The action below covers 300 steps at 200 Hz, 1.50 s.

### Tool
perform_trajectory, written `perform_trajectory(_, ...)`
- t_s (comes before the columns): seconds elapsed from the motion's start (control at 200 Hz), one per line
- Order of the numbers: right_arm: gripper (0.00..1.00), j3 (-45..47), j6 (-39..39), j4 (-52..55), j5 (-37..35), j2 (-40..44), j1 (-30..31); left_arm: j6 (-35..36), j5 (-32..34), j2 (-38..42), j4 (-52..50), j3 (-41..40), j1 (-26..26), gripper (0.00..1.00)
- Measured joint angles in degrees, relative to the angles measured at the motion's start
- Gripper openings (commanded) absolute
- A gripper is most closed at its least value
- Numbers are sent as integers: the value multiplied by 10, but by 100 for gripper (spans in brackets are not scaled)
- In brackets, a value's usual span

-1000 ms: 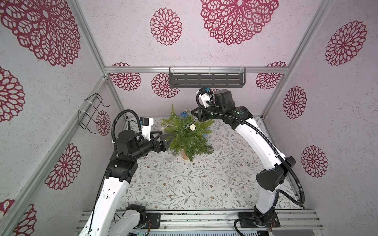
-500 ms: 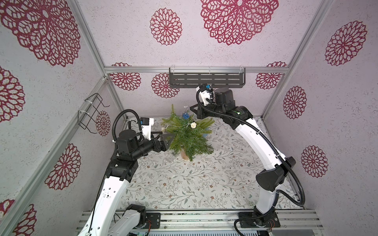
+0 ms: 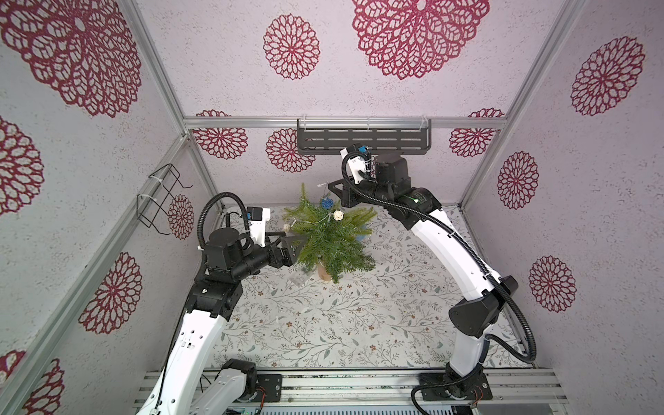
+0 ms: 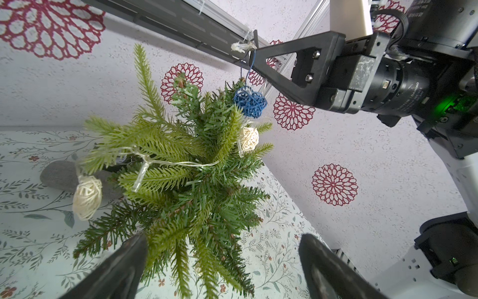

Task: Remove string lights from the small christmas tree
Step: Pick up the light string from the Christmas tree.

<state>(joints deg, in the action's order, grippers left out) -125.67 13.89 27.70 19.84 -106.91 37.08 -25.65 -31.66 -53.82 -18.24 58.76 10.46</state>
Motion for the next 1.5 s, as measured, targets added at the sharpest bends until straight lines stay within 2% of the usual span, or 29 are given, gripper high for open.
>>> perform_trajectory(0.135,0,9,3,-12,0,3,3,0,0,0,-3,0,0,96)
perform_trajectory(0.515,0,110,13,-67,-1,67,9,0,0,0,-10,0,0,97)
perform_trajectory(0.856,0,113,16,-105,4,79,15,-1,0,-2,-10,0,0,97)
perform_trajectory(1.501,0,140,68,-249,55,79,21,-5,29,-2,-16,0,0,95)
